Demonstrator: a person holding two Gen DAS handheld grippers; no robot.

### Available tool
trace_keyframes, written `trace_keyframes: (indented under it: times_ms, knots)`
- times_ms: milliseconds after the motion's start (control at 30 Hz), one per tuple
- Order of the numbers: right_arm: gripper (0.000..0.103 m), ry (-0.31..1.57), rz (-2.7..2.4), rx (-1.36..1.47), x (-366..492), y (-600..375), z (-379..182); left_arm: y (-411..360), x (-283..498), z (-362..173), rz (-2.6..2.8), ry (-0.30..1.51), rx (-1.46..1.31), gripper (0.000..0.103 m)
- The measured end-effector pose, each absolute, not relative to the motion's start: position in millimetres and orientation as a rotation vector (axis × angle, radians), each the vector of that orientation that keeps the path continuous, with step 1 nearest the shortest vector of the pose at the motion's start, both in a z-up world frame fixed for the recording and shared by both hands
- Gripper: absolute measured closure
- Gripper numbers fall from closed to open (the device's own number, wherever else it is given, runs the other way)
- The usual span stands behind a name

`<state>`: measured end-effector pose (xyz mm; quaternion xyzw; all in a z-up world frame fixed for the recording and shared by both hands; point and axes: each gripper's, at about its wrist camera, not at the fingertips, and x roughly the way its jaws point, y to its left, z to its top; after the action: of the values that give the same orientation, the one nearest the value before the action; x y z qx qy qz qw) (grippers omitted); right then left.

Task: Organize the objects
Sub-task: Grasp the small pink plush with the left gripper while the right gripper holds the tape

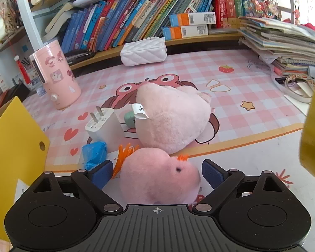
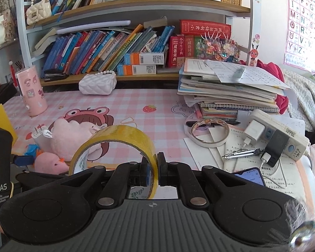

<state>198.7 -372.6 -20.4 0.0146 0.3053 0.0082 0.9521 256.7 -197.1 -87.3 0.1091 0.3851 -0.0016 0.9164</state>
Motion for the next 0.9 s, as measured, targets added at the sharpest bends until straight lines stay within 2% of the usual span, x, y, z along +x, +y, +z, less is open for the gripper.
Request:
trace_keyframes:
  times_ms: [100,133,167,233,500,900]
  knots:
    - [0.096,0.625,0.010,0.030,200.0,-374.7,-21.2,-197.2,260.6,-91.3,-0.010,0.799,0.237,0.011]
    - [0.096,0.625,0.007,0.031,200.3,-375.4,-21.4,-196.4,261.5,-92.6,-0.008,0.806,0.236,0.017]
    - [0.096,0.626,0.005,0.031,200.4,-376.1,-21.9,-195.7,261.1,-93.2,0.003,0.803,0.240,0.030]
    - [0.096,0.632,0.001,0.033,201.4,-376.7,-23.3,-193.9,258.6,-91.8,0.011,0.787,0.253,0.042]
    - [0.096,0.641,0.013,0.050,203.7,-368.8,-24.0,-167.7,231.2,-66.6,-0.043,0.775,0.098,0.043]
    - [0.096,0.751,0.111,0.041,192.9,-319.3,-33.6,-105.2,152.7,-6.2,-0.155,0.572,-0.217,0.043]
